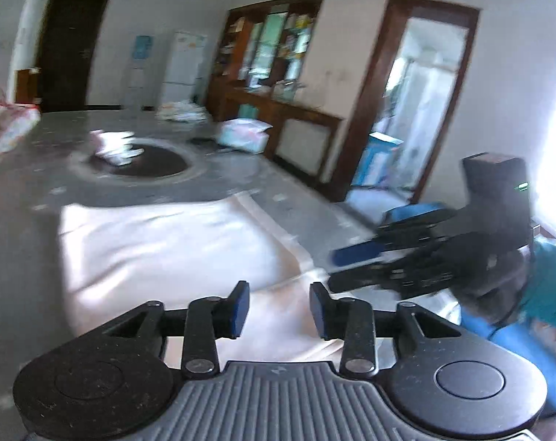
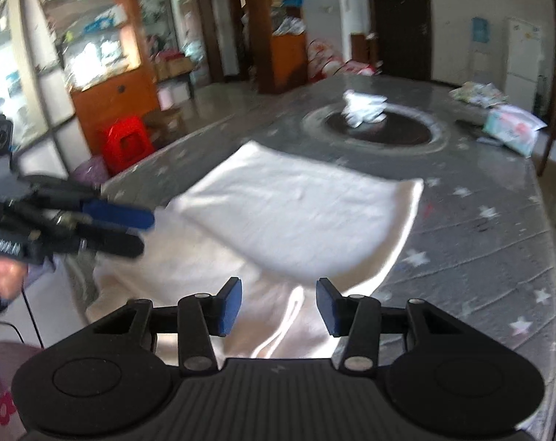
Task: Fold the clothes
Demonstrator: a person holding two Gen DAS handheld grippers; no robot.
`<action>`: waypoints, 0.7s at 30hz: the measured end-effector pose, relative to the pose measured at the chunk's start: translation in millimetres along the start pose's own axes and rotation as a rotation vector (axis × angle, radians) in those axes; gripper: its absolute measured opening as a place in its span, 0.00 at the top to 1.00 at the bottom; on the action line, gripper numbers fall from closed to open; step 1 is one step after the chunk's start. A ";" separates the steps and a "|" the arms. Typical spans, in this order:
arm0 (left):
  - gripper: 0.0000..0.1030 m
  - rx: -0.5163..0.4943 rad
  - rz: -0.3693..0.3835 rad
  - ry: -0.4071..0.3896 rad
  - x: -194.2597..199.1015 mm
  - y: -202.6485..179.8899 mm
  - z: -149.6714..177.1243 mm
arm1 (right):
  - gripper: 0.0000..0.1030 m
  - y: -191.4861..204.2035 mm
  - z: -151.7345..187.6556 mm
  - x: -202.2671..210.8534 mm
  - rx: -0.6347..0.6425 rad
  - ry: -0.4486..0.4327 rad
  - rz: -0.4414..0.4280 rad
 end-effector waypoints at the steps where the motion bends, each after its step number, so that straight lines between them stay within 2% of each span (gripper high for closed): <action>1: 0.58 -0.008 -0.025 0.004 3.4 7.0 4.2 | 0.58 1.4 2.4 -5.5 0.000 0.016 -0.004; 4: 0.56 -0.011 -0.100 0.022 17.2 28.5 19.5 | 0.60 3.3 9.1 -18.9 -0.007 0.052 -0.006; 8: 0.53 -0.033 -0.163 0.033 35.3 44.2 37.1 | 0.64 2.2 15.2 -26.6 -0.023 0.074 0.008; 14: 0.51 -0.083 -0.193 0.062 42.7 48.1 57.1 | 0.79 3.6 16.5 -27.9 -0.025 0.080 0.044; 15: 0.51 -0.095 -0.198 0.065 43.4 47.7 60.2 | 0.85 3.8 16.2 -27.9 -0.023 0.078 0.049; 18: 0.53 -0.098 -0.194 0.059 45.2 49.5 65.8 | 0.92 5.2 14.5 -27.9 -0.013 0.075 0.062; 21: 0.55 -0.074 -0.186 0.049 45.3 53.8 65.5 | 0.93 7.9 12.3 -26.6 0.005 0.070 0.077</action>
Point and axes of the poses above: each gripper's, at about its wrist camera, not at the fingertips, and x roughly against the way its jaws point, y to its left, z to its underside, the point moved 3 cm from there along -x, roughly the way its jaws point, and after that the axes turned 8 degrees about -z, right-handed, at the moved point
